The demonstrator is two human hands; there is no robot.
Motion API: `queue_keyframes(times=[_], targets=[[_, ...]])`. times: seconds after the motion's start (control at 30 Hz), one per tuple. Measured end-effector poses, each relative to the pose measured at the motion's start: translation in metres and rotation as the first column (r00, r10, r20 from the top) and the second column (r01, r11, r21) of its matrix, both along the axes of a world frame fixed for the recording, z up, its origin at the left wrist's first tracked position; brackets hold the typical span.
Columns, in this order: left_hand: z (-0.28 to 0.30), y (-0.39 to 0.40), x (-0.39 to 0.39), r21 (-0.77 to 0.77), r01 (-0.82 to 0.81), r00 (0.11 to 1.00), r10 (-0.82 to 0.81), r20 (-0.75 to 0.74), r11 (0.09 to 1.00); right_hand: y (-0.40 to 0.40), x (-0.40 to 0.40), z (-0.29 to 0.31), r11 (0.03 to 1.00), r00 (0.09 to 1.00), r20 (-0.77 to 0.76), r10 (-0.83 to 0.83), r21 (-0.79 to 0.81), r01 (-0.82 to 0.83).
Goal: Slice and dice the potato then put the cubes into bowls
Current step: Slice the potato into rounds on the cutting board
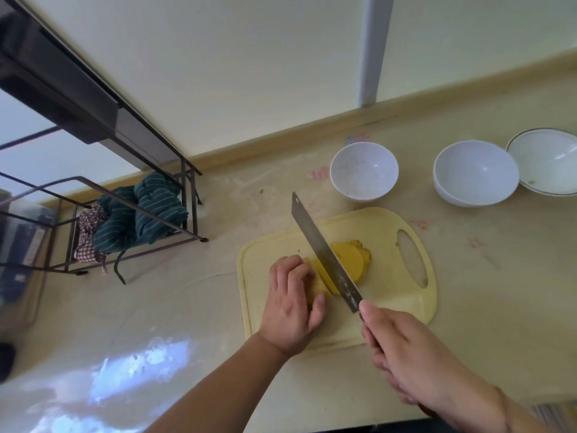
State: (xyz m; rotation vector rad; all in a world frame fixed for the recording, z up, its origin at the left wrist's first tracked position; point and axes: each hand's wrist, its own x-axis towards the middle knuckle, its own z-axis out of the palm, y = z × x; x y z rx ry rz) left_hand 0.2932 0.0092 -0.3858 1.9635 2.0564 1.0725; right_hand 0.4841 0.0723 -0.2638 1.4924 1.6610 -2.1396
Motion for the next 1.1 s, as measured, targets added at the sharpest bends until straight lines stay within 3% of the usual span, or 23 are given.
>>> queue_keyframes(times=[0.1,0.23,1.1], targets=[[-0.001,0.001,0.000,0.018,-0.003,1.000,0.003,-0.010,1.000,-0.010,0.003,0.011,0.985,0.998,0.041,0.051,0.163,-0.057],[-0.006,0.002,0.000,0.021,-0.014,1.000,0.014,-0.021,1.000,-0.025,0.004,0.013,0.966,0.997,0.066,0.031,0.253,-0.047],[-0.017,0.004,-0.001,0.063,-0.004,0.999,0.007,-0.046,0.998,-0.036,-0.009,0.018,0.962,0.991,0.127,-0.030,0.271,-0.005]])
